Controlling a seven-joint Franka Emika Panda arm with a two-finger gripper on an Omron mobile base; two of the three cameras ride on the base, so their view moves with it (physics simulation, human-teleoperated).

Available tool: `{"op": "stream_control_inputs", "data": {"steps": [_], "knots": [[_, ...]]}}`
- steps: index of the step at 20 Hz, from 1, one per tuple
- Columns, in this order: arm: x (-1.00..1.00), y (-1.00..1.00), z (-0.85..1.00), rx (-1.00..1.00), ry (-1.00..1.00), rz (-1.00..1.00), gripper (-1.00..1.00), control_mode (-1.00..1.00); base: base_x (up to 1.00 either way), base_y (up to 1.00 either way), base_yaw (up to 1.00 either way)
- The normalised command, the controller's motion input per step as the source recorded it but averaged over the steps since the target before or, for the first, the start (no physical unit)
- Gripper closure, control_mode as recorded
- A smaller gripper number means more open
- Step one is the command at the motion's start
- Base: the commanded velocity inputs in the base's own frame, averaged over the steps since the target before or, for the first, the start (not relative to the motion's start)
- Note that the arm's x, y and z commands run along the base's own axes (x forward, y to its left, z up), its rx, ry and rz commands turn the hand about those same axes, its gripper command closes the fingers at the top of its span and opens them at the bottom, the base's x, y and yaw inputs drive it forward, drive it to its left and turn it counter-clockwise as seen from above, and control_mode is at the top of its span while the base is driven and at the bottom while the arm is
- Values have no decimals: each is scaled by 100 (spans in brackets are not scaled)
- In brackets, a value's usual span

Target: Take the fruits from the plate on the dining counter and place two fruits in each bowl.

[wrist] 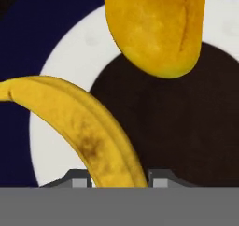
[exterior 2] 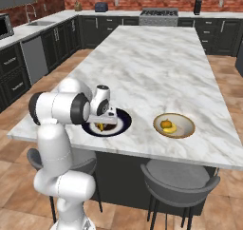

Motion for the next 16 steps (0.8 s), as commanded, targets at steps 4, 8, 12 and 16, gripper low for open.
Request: {"op": "stream_control_inputs", "data": {"steps": [4, 8, 12, 16], "knots": [[-38, 16, 68, 0, -2, -1, 100, -100, 0, 0, 0], [-36, 68, 48, -1, -1, -1, 100, -100, 0, 0, 0], [-18, 89, 20, 0, 0, 0, 100, -100, 0, 0, 0], [0, 79, 20, 0, 0, 0, 100, -100, 0, 0, 0]]}}
